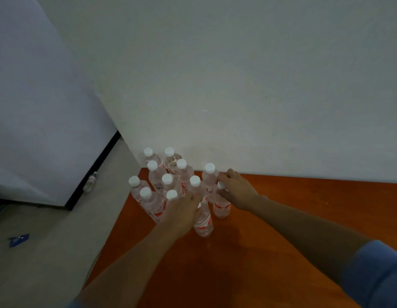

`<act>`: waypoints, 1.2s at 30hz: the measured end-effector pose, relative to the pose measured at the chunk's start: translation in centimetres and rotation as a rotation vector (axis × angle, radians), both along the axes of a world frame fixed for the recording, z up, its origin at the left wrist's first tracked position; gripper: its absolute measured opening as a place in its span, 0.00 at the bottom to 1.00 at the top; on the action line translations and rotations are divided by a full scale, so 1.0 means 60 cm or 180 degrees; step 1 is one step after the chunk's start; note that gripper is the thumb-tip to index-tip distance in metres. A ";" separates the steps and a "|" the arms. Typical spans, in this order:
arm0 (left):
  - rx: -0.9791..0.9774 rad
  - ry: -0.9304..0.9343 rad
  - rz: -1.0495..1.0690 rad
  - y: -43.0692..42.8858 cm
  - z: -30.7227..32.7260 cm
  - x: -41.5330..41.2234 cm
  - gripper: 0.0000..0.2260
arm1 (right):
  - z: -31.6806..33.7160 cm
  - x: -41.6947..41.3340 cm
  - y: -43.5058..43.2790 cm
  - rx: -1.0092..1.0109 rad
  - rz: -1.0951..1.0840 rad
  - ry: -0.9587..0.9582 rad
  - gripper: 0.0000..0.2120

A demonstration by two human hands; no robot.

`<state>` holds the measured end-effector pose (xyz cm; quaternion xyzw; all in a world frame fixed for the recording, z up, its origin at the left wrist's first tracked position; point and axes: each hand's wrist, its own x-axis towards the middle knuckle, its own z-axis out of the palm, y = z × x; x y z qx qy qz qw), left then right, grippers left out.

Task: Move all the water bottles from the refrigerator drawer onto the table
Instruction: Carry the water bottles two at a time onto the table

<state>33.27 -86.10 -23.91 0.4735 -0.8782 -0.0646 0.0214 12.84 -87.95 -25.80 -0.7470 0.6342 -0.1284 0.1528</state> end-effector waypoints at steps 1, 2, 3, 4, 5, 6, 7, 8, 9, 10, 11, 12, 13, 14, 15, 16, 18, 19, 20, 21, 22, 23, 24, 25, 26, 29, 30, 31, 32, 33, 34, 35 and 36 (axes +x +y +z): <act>-0.0004 -0.0009 -0.0010 -0.003 -0.003 0.000 0.17 | -0.004 0.001 -0.003 -0.0005 0.0022 -0.0008 0.18; -0.0009 -0.0005 -0.0045 -0.006 -0.007 0.000 0.18 | -0.006 0.004 -0.004 0.0001 0.0036 -0.0019 0.20; -0.0005 0.0025 -0.0095 -0.009 -0.012 0.002 0.18 | -0.008 0.007 -0.004 0.0013 0.0033 -0.0042 0.21; 0.0035 0.0104 -0.0121 -0.012 -0.014 0.004 0.19 | -0.009 0.011 -0.005 0.0043 0.0011 -0.0068 0.23; 0.0107 0.0204 -0.0134 -0.014 -0.017 0.006 0.20 | -0.009 0.014 -0.005 0.0068 -0.0032 -0.0112 0.25; 0.0180 0.0305 -0.0150 -0.017 -0.019 0.009 0.21 | -0.007 0.017 -0.006 0.0099 -0.0089 -0.0159 0.25; 0.0243 0.0372 -0.0183 -0.021 -0.019 0.013 0.22 | -0.003 0.019 -0.006 0.0119 -0.0154 -0.0206 0.25; 0.0282 0.0406 -0.0248 -0.025 -0.018 0.017 0.22 | -0.001 0.022 -0.006 0.0137 -0.0220 -0.0226 0.24; 0.0294 0.0422 -0.0338 -0.027 -0.015 0.022 0.22 | 0.000 0.024 -0.004 0.0157 -0.0287 -0.0230 0.24; 0.0276 0.0441 -0.0439 -0.028 -0.011 0.028 0.21 | 0.002 0.027 0.000 0.0170 -0.0373 -0.0217 0.24; 0.0228 0.0478 -0.0528 -0.028 -0.005 0.034 0.20 | 0.003 0.031 0.006 0.0173 -0.0485 -0.0189 0.24; 0.0178 0.0517 -0.0599 -0.027 0.002 0.041 0.19 | 0.006 0.034 0.015 0.0180 -0.0627 -0.0144 0.24; 0.0131 0.0549 -0.0651 -0.026 0.010 0.047 0.18 | 0.007 0.037 0.025 0.0167 -0.0779 -0.0110 0.24; 0.0074 0.0558 -0.0723 -0.027 0.019 0.054 0.17 | 0.010 0.039 0.036 0.0155 -0.0944 -0.0062 0.25; 0.0015 0.0546 -0.0832 -0.030 0.029 0.060 0.16 | 0.015 0.042 0.050 0.0136 -0.1113 -0.0009 0.26; -0.0036 0.0525 -0.0948 -0.032 0.039 0.064 0.14 | 0.021 0.043 0.067 0.0167 -0.1283 0.0052 0.27; -0.0110 0.0511 -0.1169 -0.033 0.062 0.058 0.12 | 0.035 0.038 0.107 0.0247 -0.1611 0.0139 0.26; -0.0123 0.0516 -0.1272 -0.030 0.072 0.050 0.12 | 0.041 0.031 0.132 0.0286 -0.1745 0.0152 0.25; -0.0127 0.0518 -0.1382 -0.025 0.080 0.037 0.12 | 0.050 0.023 0.159 0.0301 -0.1864 0.0161 0.24; -0.0127 0.0516 -0.1498 -0.017 0.086 0.022 0.11 | 0.057 0.014 0.188 0.0288 -0.1966 0.0167 0.23; -0.0113 0.0493 -0.1616 -0.007 0.090 0.004 0.11 | 0.067 0.004 0.219 0.0263 -0.2077 0.0184 0.22; -0.0104 0.0449 -0.1756 0.007 0.093 -0.016 0.10 | 0.076 -0.007 0.252 0.0235 -0.2209 0.0202 0.22; -0.0109 0.0390 -0.1914 0.024 0.096 -0.039 0.10 | 0.084 -0.018 0.287 0.0219 -0.2368 0.0228 0.22; -0.0135 0.0334 -0.2078 0.045 0.098 -0.062 0.11 | 0.091 -0.028 0.326 0.0188 -0.2543 0.0244 0.21; -0.0166 0.0263 -0.2240 0.070 0.100 -0.086 0.11 | 0.099 -0.037 0.366 0.0177 -0.2724 0.0260 0.21; -0.0244 0.0115 -0.2732 0.161 0.104 -0.158 0.12 | 0.114 -0.062 0.502 0.0173 -0.3253 0.0312 0.20; -0.0240 0.0089 -0.2884 0.196 0.105 -0.183 0.12 | 0.117 -0.069 0.552 0.0187 -0.3431 0.0309 0.20; -0.0228 0.0074 -0.3032 0.232 0.107 -0.207 0.12 | 0.120 -0.075 0.602 0.0181 -0.3625 0.0304 0.20; -0.0215 0.0064 -0.3174 0.270 0.108 -0.233 0.12 | 0.122 -0.081 0.654 0.0176 -0.3844 0.0292 0.19; -0.0203 0.0068 -0.3316 0.311 0.110 -0.257 0.12 | 0.123 -0.086 0.708 0.0152 -0.4052 0.0286 0.19; -0.0177 0.0095 -0.3451 0.356 0.112 -0.282 0.12 | 0.126 -0.088 0.763 0.0131 -0.4243 0.0280 0.19; -0.0129 0.0137 -0.3575 0.404 0.113 -0.304 0.12 | 0.126 -0.091 0.820 0.0110 -0.4407 0.0290 0.18; -0.0073 0.0194 -0.3694 0.457 0.115 -0.326 0.11 | 0.128 -0.092 0.881 0.0110 -0.4552 0.0302 0.18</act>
